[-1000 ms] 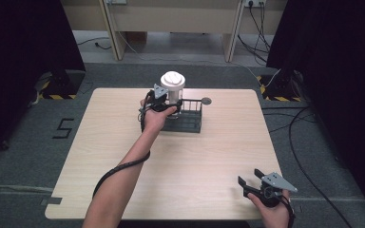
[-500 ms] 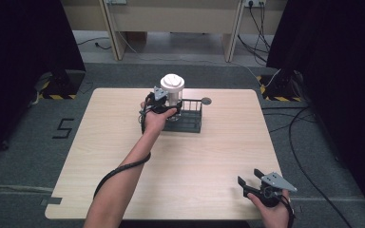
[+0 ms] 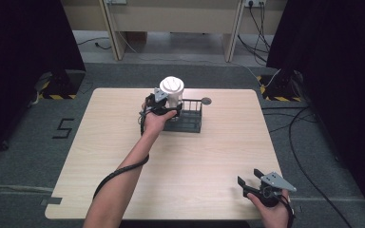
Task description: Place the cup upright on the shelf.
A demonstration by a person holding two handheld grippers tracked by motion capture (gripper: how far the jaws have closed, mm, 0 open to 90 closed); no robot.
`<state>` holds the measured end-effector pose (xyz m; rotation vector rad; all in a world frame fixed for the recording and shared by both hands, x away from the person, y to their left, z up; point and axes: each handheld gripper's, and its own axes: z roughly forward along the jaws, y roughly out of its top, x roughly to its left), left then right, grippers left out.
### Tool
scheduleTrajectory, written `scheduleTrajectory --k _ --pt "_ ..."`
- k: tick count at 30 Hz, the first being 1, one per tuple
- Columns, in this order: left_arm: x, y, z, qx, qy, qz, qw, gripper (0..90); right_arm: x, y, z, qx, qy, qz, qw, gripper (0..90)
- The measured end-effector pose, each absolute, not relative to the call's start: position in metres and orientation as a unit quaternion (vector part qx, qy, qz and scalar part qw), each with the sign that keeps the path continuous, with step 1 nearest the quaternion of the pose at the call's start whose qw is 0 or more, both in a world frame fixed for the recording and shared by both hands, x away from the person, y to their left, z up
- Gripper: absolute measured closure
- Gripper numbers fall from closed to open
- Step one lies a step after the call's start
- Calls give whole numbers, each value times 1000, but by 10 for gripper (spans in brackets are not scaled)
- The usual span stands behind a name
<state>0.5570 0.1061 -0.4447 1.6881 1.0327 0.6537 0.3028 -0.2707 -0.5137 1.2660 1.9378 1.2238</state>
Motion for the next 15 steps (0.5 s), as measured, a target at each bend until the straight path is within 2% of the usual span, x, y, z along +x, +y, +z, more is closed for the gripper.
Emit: scheduleTrajectory --k 15 --pt "536 113 -434 687 423 278 521 144 303 -270 -514 466 716 451 259 257"
